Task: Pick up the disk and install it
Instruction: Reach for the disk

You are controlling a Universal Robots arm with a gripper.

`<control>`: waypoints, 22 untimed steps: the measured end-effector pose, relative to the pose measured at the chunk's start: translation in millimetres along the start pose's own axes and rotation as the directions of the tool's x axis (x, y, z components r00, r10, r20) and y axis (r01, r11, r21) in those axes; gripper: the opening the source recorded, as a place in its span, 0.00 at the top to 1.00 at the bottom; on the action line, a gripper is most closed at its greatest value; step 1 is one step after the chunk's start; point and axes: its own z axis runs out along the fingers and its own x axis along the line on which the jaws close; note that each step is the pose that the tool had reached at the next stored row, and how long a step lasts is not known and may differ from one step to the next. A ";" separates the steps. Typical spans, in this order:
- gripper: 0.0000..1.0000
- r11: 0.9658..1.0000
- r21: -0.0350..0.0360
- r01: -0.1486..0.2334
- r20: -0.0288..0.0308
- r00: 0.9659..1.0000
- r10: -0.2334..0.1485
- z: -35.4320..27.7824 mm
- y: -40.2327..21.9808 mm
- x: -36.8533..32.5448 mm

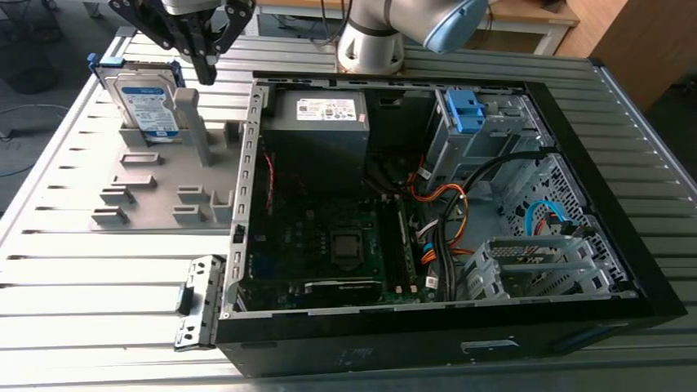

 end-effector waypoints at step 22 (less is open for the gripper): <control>0.89 1.000 0.000 0.000 0.000 1.000 0.000 -0.4 -1.1 14.5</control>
